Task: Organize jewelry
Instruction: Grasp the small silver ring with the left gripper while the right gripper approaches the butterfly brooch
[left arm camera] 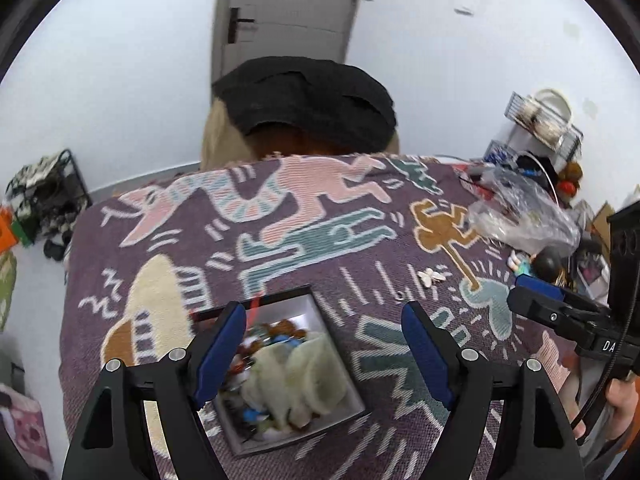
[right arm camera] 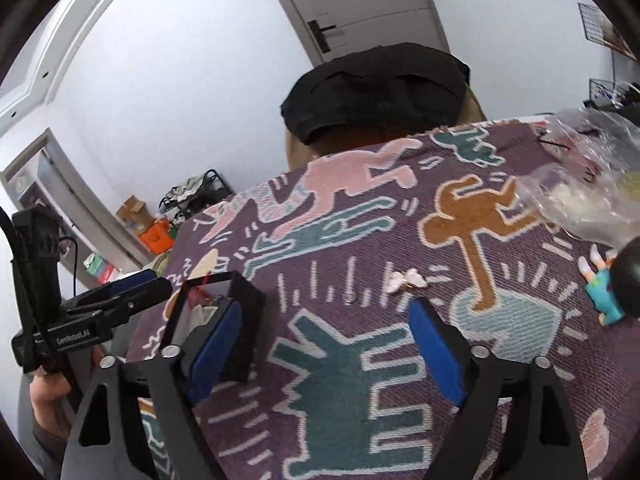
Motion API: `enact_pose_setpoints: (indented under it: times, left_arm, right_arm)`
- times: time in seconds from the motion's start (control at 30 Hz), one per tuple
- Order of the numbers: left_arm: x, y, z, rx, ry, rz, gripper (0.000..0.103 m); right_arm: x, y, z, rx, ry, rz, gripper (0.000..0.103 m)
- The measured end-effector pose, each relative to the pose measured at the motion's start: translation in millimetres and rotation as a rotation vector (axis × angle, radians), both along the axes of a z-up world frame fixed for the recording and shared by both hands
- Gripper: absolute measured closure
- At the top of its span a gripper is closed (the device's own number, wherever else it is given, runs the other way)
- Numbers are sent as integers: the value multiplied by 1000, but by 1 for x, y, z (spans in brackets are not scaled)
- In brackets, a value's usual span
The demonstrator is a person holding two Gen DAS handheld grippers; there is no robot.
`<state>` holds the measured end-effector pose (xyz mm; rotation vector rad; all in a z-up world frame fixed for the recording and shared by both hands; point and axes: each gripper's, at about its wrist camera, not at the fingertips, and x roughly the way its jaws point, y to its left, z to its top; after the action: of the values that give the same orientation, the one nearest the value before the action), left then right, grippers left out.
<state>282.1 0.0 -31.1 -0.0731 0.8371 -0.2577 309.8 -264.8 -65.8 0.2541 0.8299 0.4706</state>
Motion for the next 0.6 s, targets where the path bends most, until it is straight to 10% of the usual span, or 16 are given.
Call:
enact_pose_setpoints:
  times: [0.3, 0.6]
  left_arm:
    - [22, -41, -11, 11, 31, -60, 24]
    - [49, -82, -30, 30, 120, -116, 56]
  right_arm:
    - [11, -38, -24, 30, 64, -79, 15]
    - [12, -72, -37, 61, 67, -147, 15]
